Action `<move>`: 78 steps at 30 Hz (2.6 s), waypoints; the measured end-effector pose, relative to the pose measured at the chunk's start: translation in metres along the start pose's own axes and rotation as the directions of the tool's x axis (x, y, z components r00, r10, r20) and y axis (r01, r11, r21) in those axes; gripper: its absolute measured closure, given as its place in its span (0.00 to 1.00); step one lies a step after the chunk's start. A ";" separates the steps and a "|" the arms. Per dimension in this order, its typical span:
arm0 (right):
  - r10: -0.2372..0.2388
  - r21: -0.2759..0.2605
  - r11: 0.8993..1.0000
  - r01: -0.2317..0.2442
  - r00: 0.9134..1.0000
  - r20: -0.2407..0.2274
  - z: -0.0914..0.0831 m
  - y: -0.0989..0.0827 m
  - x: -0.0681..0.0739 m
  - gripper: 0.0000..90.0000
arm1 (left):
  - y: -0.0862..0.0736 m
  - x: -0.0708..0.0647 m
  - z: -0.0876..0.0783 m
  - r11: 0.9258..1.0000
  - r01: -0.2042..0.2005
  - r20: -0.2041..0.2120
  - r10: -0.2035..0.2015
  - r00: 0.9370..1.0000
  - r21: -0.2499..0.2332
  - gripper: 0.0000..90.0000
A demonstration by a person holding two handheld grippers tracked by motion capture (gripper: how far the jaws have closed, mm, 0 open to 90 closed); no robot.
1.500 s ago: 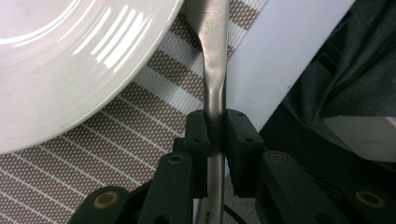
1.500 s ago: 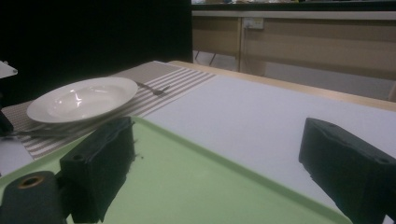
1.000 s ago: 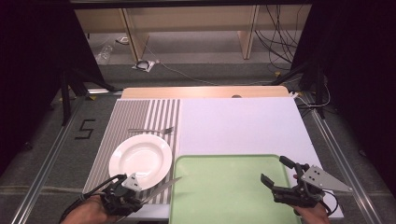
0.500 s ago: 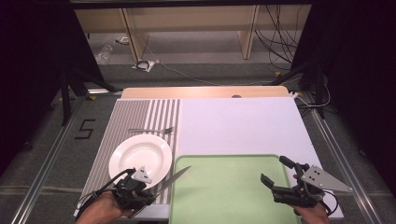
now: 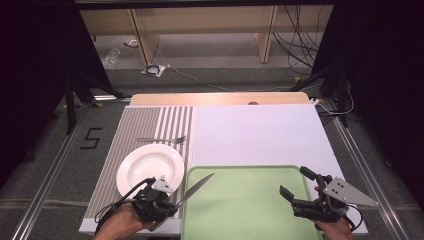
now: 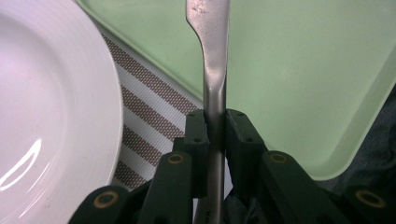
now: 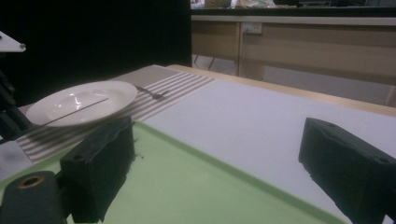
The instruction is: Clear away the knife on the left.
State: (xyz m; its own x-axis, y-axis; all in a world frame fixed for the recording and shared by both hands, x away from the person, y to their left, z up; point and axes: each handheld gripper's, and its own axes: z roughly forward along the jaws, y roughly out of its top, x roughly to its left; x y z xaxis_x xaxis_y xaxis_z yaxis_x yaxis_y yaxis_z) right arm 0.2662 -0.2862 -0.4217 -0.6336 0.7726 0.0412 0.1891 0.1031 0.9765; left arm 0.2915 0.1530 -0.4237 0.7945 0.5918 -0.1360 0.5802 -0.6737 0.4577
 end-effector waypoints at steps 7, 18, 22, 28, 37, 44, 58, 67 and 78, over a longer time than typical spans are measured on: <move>0.001 0.000 1.000 -0.001 1.000 0.000 0.000 0.000 0.000 0.13 | 0.010 -0.006 0.006 1.000 0.000 0.021 -0.001 1.000 0.017 0.88; 0.000 -0.003 1.000 0.000 1.000 -0.003 0.000 0.000 0.000 0.12 | 0.029 -0.020 0.014 0.999 -0.047 0.063 0.045 0.997 0.023 0.88; 0.000 0.003 1.000 0.000 1.000 -0.002 -0.001 0.000 0.000 0.12 | 0.036 -0.024 0.016 0.998 -0.062 0.075 0.060 0.995 0.025 0.88; 0.000 0.003 1.000 0.000 1.000 -0.001 -0.001 0.001 0.000 0.12 | 0.045 -0.030 0.022 0.996 -0.073 0.090 0.069 0.993 0.041 0.88; 0.001 -0.001 1.000 -0.001 1.000 -0.003 -0.001 0.001 0.000 0.13 | 0.058 -0.036 0.030 0.994 -0.085 0.112 0.076 0.991 0.073 0.88; 0.000 -0.001 1.000 0.000 1.000 -0.004 -0.001 0.001 0.000 0.13 | 0.066 -0.043 0.038 0.989 -0.105 0.130 0.092 0.987 0.101 0.88; -0.003 -0.004 1.000 0.003 1.000 -0.008 0.000 0.001 0.000 0.13 | 0.071 -0.060 0.059 0.974 -0.147 0.139 0.124 0.983 0.173 0.88; -0.002 -0.005 1.000 0.002 1.000 -0.009 0.000 0.000 0.000 0.13 | 0.073 -0.070 0.074 0.961 -0.174 0.135 0.147 0.980 0.216 0.88; -0.002 -0.004 1.000 0.002 1.000 -0.012 0.000 0.000 0.000 0.13 | 0.072 -0.074 0.084 0.950 -0.189 0.137 0.158 0.978 0.250 0.88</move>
State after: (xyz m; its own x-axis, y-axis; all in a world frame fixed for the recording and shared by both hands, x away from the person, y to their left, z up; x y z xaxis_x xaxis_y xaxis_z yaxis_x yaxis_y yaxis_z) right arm 0.2662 -0.2862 -0.4213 -0.6431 0.7646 0.0416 0.1847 0.1022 0.9775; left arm 0.2893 0.0233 -0.4541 0.8934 0.4112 -0.1809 0.4456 -0.8623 0.2405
